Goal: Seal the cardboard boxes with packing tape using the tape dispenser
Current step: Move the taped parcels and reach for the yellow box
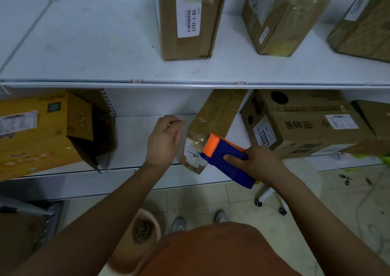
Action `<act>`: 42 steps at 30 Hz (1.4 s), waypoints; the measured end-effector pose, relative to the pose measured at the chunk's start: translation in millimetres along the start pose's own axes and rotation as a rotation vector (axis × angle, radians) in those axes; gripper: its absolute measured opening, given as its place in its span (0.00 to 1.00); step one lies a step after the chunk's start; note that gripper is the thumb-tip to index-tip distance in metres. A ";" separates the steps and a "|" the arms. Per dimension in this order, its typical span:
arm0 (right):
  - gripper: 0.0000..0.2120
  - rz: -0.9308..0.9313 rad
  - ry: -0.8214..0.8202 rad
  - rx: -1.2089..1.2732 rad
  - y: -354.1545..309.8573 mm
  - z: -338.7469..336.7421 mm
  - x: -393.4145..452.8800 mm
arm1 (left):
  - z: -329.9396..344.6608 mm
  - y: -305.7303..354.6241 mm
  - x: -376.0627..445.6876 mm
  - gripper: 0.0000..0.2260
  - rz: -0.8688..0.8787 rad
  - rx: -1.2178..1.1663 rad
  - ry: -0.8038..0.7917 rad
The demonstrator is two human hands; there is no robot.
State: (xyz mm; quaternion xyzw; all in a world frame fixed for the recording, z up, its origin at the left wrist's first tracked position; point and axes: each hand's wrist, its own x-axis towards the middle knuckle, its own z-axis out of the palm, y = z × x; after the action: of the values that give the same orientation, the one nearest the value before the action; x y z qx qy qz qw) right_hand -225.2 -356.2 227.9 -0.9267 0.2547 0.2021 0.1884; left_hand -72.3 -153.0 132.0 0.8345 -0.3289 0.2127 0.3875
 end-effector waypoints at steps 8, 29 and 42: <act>0.27 -0.008 0.024 0.025 13.5 -1.2 -6.2 | 13.4 -7.0 -3.2 0.20 0.360 0.024 -0.347; 0.25 -0.118 0.029 -0.133 38.9 1.4 2.4 | 27.0 5.3 15.7 0.38 0.430 0.296 -0.520; 0.29 -0.071 0.092 -0.108 52.0 -10.2 10.5 | 83.4 46.1 33.2 0.22 -0.384 0.092 -0.458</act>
State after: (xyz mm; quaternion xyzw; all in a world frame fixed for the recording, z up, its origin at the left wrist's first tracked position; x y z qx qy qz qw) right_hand -242.6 -406.6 218.8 -0.9522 0.2191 0.1658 0.1332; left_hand -73.8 -253.6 124.8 0.9243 -0.2342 -0.0434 0.2981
